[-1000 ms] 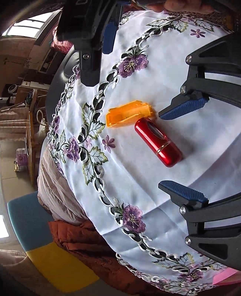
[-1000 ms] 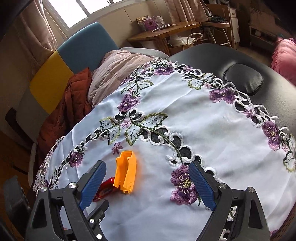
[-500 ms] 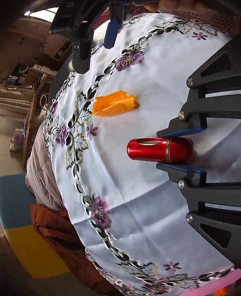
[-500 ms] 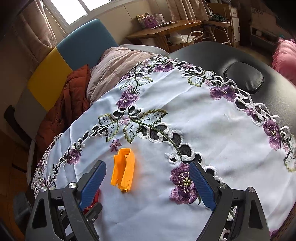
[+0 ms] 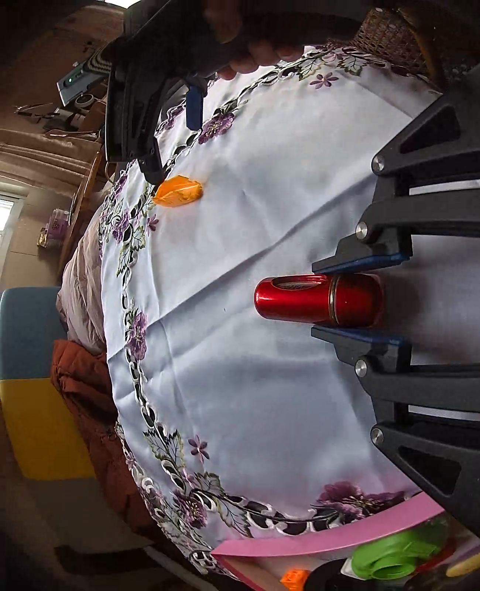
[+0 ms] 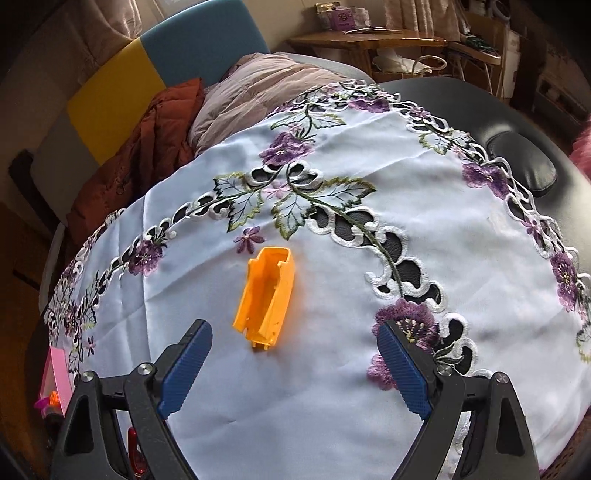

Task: Organize rigid objects
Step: 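Lift the red cylinder with the left gripper while the right gripper grasps the orange holder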

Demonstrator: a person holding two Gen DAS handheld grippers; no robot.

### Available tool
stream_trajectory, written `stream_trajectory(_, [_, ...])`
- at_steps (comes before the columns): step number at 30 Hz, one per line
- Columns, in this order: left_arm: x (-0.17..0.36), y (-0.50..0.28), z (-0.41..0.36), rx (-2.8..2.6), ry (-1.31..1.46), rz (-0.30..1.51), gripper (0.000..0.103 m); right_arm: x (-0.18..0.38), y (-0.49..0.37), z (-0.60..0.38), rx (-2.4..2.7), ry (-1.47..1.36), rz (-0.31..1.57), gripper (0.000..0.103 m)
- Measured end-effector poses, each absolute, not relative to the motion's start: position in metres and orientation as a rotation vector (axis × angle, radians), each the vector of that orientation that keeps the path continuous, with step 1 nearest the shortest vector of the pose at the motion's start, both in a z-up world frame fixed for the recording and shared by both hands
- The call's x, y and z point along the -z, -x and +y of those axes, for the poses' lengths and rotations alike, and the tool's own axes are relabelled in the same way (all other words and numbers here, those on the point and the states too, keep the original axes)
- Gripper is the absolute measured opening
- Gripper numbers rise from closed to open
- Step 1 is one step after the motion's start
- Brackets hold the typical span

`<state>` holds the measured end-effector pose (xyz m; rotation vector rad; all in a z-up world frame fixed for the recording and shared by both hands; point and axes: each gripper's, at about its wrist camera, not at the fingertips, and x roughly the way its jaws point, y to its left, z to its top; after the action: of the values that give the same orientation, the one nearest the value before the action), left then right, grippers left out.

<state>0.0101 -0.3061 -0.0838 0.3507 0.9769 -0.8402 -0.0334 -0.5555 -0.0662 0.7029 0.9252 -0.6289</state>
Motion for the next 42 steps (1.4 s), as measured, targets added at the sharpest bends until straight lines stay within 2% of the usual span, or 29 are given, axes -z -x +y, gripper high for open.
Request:
stream_trajectory(8, [0.085, -0.009, -0.301, 0.837, -0.324, 0.971, 0.026, 0.084, -0.012, -0.563, 0.668, -0.57, 1.013, 0.09])
stream_trajectory(9, [0.085, -0.008, -0.301, 0.836, -0.324, 0.971, 0.026, 0.09, -0.016, -0.564, 0.668, -0.558, 1.031, 0.082])
stream_trajectory(10, [0.085, -0.008, -0.301, 0.834, -0.323, 0.969, 0.026, 0.095, -0.02, -0.564, 0.647, -0.549, 1.052, 0.065])
stream_trajectory(11, [0.085, -0.007, -0.301, 0.833, -0.323, 0.968, 0.026, 0.095, -0.022, -0.559, 0.661, -0.487, 1.062, 0.054])
stream_trajectory(12, [0.085, -0.007, -0.3, 0.835, -0.32, 0.969, 0.026, 0.093, -0.024, -0.553, 0.643, -0.444, 1.061, 0.028])
stream_trajectory(18, [0.085, -0.008, -0.298, 0.843, -0.306, 0.964, 0.026, 0.092, -0.03, -0.504, 0.348, -0.428, 1.096, 0.027])
stream_trajectory(22, [0.083, -0.007, -0.295, 0.83, -0.303, 0.97, 0.026, 0.095, -0.033, -0.483, 0.252, -0.378, 1.108, 0.041])
stream_trajectory(24, [0.082, -0.006, -0.293, 0.819, -0.307, 0.969, 0.026, 0.096, -0.031, -0.479, 0.246, -0.355, 1.099, 0.042])
stream_trajectory(32, [0.068, 0.003, -0.277, 0.793, -0.299, 0.952, 0.026, 0.098, -0.035, -0.461, 0.241, -0.215, 1.091, 0.041])
stream_trajectory(42, [0.027, 0.008, -0.245, 0.759, -0.229, 0.885, 0.026, 0.098, -0.04, -0.46, 0.239, -0.181, 1.074, 0.041])
